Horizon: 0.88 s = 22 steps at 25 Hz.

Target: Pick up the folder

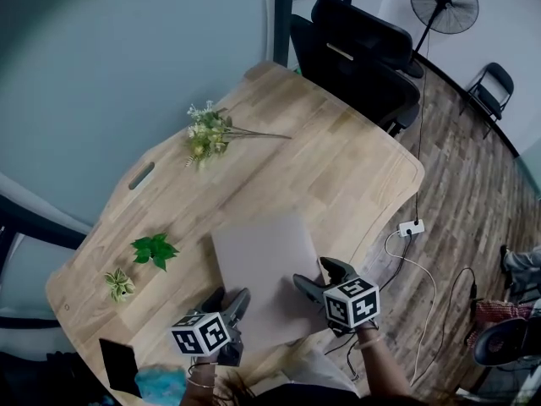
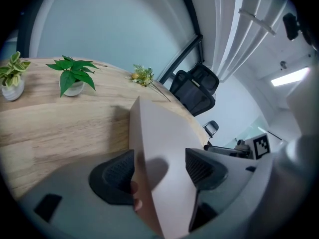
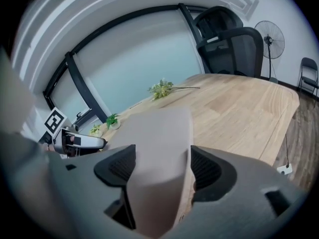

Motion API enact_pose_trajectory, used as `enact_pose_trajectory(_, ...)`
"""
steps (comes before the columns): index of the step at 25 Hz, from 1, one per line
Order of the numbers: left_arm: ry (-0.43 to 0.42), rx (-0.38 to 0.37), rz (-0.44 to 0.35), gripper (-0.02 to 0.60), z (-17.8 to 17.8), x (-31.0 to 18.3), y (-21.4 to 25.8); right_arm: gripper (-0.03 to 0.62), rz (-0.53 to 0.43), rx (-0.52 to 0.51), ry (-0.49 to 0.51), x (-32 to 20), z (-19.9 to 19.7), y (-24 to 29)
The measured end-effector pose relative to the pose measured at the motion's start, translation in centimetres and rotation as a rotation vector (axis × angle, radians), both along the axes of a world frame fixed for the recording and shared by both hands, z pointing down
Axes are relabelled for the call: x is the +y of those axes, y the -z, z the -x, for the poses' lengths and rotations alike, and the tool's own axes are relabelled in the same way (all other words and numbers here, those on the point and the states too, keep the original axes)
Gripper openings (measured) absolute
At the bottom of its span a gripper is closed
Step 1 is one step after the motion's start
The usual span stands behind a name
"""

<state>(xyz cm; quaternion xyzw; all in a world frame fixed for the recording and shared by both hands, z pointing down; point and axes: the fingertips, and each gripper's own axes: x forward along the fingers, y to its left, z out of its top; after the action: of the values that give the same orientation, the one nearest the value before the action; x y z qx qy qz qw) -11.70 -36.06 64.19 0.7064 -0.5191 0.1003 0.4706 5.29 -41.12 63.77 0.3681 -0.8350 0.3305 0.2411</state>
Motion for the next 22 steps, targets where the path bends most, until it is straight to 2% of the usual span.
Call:
enact_pose_trajectory(9, -0.022, 0.011, 0.071, 0.313, -0.3, 0.6, -2.3, 0.373, 0.126, -0.051, -0.012, 0.2, 0.0, -2.5)
enact_pose_trajectory(15, -0.017, 0.058, 0.096, 0.324, -0.4, 0.7, -3.1, 0.401, 0.208, -0.12, -0.047, 0.6, 0.0, -3.8)
enact_pose_trajectory(22, -0.033, 0.113, 0.122, 0.334, -0.8, 0.6, -3.9, 0.405, 0.257, -0.171, -0.058, 0.7, 0.1, -4.4)
